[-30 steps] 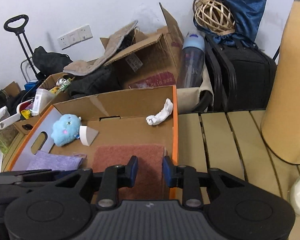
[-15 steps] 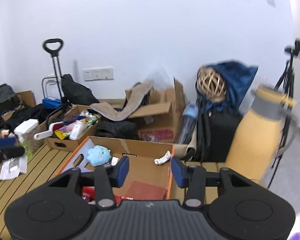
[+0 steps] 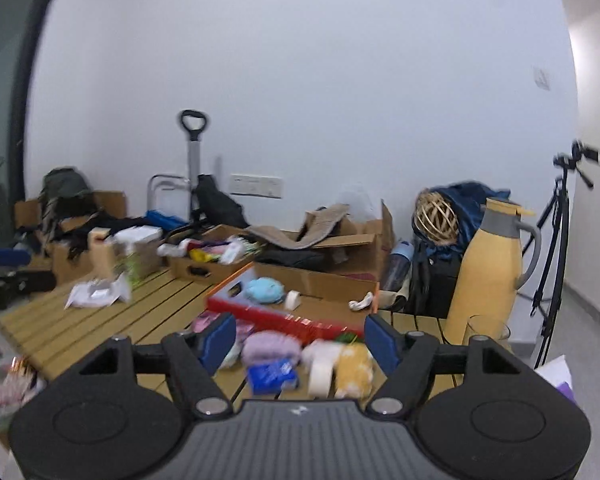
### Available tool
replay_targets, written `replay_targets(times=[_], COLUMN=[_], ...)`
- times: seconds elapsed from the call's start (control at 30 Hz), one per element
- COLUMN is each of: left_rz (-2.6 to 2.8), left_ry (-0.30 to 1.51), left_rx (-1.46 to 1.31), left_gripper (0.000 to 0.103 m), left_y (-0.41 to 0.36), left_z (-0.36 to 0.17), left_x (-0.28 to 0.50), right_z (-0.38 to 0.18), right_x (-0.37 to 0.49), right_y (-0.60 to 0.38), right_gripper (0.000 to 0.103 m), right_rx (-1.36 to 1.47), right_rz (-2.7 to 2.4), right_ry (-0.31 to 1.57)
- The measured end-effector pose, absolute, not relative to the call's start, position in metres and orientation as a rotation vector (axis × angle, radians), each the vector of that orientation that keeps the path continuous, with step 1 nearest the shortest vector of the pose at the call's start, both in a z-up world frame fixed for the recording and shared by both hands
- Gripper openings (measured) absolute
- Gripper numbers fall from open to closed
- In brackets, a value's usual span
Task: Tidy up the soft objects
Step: 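Move both grippers back over the table toward the remaining soft items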
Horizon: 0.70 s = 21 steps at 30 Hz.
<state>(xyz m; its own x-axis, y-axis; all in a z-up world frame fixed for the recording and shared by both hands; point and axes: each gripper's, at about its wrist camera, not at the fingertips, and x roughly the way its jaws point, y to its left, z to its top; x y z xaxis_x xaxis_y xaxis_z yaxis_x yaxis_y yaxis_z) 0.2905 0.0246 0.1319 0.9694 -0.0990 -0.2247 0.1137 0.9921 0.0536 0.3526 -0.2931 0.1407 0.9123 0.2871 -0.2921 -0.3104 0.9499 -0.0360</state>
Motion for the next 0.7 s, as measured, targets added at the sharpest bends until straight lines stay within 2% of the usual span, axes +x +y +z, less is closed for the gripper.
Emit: replay_targets(times=[0.03, 0.1, 0.27, 0.47, 0.7], left_rz=[-0.102, -0.093, -0.108, -0.082, -0.072], left_ry=[0.183, 0.132, 0.182, 0.17, 0.182], left_rx=[0.088, 0.113, 0.079, 0.011, -0.008], left_gripper=[0.102, 0.103, 0.103, 0.103, 0.103], left_y=[0.022, 0.017, 0.009, 0.014, 0.017], left_z=[0.126, 0.111, 0.076, 0.059, 0.054], left_x=[0.271, 0.244, 0.195, 0.135, 0.107], right_z=[0.134, 0.123, 0.098, 0.079, 0.053], right_x=[0.331, 0.299, 0.222, 0.158, 0.13], right_y=[-0.289, -0.282, -0.267, -0.261, -0.263], right_gripper=[0.073, 0.079, 0.083, 0.085, 0.085], right_rx=[-0.089, -0.101, -0.085, -0.113, -0.049], right_rz=[0.319, 0.34, 0.379, 0.367, 0.335], right_ry=[0.273, 0.256, 0.179, 0.144, 0.189])
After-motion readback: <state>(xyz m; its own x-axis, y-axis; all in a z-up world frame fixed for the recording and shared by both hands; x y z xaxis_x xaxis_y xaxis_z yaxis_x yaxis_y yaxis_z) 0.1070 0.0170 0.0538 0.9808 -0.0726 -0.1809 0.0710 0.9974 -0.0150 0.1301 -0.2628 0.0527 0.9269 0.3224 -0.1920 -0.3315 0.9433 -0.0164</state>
